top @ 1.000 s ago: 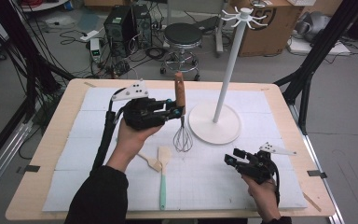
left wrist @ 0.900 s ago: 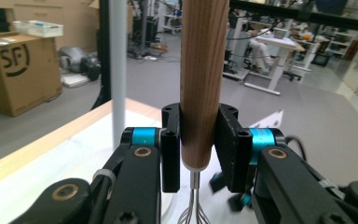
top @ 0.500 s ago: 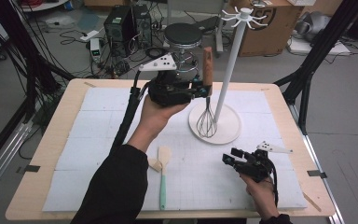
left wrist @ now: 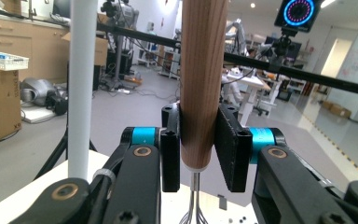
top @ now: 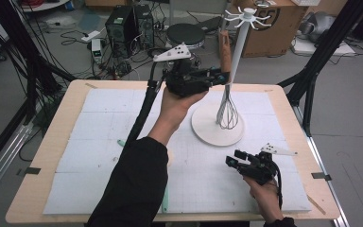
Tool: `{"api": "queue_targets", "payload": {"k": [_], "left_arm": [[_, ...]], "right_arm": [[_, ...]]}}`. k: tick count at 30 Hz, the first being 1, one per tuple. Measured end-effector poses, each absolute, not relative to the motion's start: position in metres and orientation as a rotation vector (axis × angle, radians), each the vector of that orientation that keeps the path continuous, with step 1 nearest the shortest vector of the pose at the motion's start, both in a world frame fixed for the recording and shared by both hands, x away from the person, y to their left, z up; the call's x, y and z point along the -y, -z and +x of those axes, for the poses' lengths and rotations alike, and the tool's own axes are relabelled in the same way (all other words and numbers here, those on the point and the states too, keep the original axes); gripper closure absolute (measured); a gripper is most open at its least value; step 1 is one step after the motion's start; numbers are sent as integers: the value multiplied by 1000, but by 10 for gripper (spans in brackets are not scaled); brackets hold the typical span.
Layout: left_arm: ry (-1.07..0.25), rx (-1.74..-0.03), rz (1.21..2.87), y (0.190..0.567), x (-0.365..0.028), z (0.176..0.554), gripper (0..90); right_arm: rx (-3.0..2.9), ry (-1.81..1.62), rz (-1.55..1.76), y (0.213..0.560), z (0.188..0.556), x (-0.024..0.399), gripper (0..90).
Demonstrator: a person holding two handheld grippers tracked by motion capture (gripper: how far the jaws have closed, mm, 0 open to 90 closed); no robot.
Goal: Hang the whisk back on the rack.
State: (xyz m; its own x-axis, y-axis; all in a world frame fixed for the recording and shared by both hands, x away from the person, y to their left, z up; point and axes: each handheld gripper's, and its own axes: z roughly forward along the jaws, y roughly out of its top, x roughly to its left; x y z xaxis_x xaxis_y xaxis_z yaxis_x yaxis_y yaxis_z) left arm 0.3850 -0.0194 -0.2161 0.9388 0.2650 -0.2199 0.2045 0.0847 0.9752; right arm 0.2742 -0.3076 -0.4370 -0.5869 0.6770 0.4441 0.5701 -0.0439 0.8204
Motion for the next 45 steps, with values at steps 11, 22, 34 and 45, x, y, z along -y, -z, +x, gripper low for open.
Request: {"api": "queue_targets", "payload": {"k": [11,22,34,45], "left_arm": [[-34,-365,1563,207,58,404,728],[-25,-375,1588,206,70,416,728],[-11,-375,1588,205,78,424,728],[1,-394,1581,209,80,434,728]], "right_arm": [[-2108,-1708,1379,437,273,310,334],[-2098,-1714,1388,439,272,313,334],[-2094,-1716,1385,439,272,314,335],[-2090,-1719,1399,439,270,316,335]]}}
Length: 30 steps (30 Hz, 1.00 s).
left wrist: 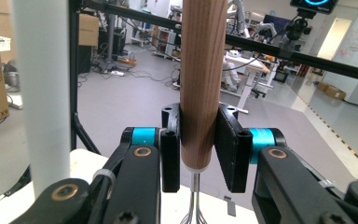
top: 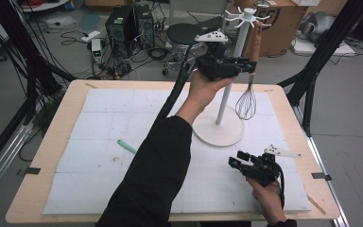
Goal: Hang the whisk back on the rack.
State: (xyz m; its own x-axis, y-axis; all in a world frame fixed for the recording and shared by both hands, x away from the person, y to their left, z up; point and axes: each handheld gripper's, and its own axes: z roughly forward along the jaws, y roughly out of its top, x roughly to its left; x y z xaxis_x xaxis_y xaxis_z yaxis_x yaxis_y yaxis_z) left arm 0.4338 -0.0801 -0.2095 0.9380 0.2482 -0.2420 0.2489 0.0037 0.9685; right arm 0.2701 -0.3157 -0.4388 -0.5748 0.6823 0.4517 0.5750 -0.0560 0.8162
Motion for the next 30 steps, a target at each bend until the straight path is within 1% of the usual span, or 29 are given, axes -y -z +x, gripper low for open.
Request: {"api": "queue_targets", "payload": {"k": [16,30], "left_arm": [[9,-428,1558,220,73,444,727],[4,-425,1542,223,73,439,726]], "right_arm": [[-2084,-1722,1402,439,268,317,334],[-2069,-1727,1412,439,267,318,335]]}}
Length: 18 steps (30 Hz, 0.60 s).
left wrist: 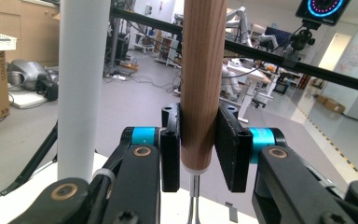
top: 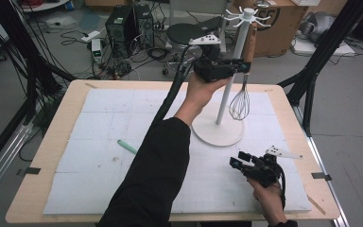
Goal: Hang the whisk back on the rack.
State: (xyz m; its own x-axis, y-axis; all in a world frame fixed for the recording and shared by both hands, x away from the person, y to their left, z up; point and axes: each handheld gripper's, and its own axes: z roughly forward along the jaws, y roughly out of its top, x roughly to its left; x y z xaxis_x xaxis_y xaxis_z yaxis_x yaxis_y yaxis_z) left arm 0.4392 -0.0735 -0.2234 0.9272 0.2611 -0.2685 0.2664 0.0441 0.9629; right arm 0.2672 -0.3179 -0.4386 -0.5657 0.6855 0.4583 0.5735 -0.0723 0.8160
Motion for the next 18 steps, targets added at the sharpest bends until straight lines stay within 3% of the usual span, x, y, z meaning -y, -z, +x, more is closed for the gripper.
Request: {"api": "queue_targets", "payload": {"k": [10,18], "left_arm": [[-10,-452,1550,225,73,441,696],[-9,-472,1565,223,69,439,435]], "right_arm": [[-2057,-1726,1410,438,266,319,335],[-2048,-1727,1406,439,267,321,339]]}}
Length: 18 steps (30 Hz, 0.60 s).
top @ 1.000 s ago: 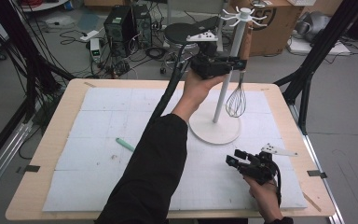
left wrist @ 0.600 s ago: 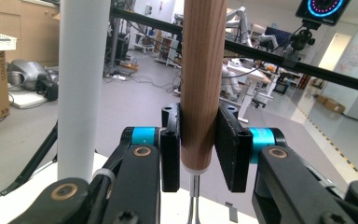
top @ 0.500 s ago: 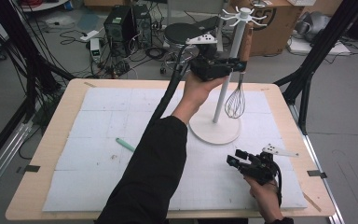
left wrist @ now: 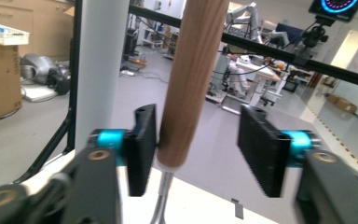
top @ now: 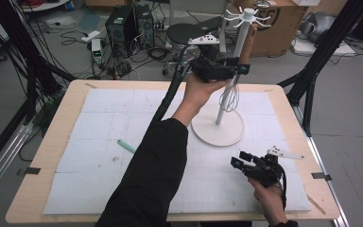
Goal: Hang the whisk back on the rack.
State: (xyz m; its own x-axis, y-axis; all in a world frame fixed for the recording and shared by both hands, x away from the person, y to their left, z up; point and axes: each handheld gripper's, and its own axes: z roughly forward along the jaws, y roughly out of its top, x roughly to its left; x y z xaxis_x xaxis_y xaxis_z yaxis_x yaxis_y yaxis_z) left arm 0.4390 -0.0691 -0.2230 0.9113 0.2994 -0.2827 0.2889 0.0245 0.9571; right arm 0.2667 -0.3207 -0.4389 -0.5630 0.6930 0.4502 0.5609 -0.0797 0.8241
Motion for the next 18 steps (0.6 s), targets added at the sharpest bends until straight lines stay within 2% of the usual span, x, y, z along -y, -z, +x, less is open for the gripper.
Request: {"api": "queue_targets", "payload": {"k": [7,11,18], "left_arm": [[-26,-450,1587,222,63,431,320],[-39,-459,1529,226,52,427,313],[-43,-476,1540,235,39,422,310]], "right_arm": [[-2057,-1721,1410,438,266,319,339],[-2055,-1719,1403,438,265,319,340],[-2054,-1711,1406,438,264,319,340]]}}
